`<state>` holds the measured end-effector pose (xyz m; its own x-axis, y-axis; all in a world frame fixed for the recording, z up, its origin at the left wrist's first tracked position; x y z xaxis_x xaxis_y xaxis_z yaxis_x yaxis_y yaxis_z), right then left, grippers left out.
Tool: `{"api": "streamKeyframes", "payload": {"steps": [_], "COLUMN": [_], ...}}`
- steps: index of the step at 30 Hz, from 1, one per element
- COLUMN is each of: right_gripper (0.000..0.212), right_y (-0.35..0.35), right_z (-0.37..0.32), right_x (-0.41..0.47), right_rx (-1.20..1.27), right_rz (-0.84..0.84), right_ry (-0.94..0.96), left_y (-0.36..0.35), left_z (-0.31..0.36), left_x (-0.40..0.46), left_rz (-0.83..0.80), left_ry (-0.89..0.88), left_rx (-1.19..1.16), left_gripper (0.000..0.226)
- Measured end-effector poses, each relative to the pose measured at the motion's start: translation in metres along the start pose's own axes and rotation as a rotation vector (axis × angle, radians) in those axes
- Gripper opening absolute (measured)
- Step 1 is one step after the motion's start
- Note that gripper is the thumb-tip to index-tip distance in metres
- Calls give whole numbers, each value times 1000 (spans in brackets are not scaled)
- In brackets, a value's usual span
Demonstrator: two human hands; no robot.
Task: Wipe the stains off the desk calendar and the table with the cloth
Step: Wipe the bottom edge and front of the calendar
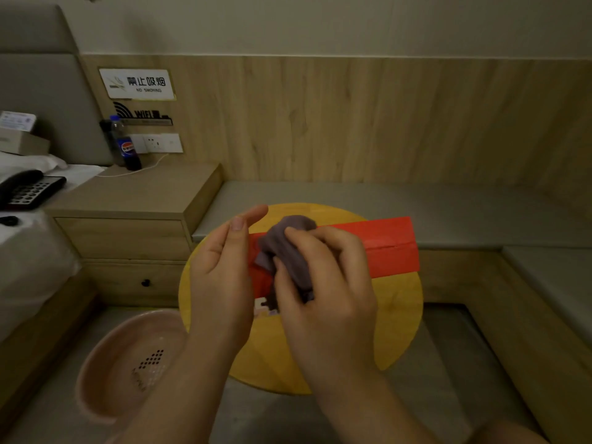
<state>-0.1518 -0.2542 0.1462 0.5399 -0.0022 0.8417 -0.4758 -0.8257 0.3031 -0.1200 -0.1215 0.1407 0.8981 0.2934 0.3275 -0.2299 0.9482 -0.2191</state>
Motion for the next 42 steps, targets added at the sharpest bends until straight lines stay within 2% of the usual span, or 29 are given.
{"api": "streamKeyframes", "payload": {"steps": [6, 11, 16, 22, 27, 38, 42], "right_gripper": [24, 22, 30, 28, 29, 30, 29], "right_y": [-14, -11, 13, 56, 78, 59, 42], "right_z": [-20, -14, 12, 61, 82, 64, 45], "right_x": [4, 3, 4, 10, 15, 12, 8], "right_rx": [6, -58, -104, -282, -335, -239, -160], "right_rz": [-51, -32, 30, 144, 202, 167, 97], "right_ry": [19, 46, 31, -81, -124, -121, -53], "left_y": [2, 4, 9, 8, 7, 7, 7], "left_z": [3, 0, -3, -7, -5, -6, -8], "left_x": [0, 1, 3, 4, 4, 3, 3], "left_rz": [-7, -14, 64, 50, 49, 61, 40], "left_ry": [49, 40, -38, -8, 1, 5, 5], "left_rx": [-128, -107, 30, 8, 11, 21, 35], "left_gripper": [37, 36, 29, 29, 29, 29, 30]}}
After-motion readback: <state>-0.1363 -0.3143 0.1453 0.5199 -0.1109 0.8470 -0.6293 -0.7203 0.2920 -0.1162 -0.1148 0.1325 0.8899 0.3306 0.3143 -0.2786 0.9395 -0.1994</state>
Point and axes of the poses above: each hand's wrist, its own x-axis towards the middle knuckle, its own y-axis out of the back of the hand, z = x × y, the point moved 4 cm from there along x, towards the middle knuckle, and after that the axes turned 7 degrees about -z, right-handed, at the moved point
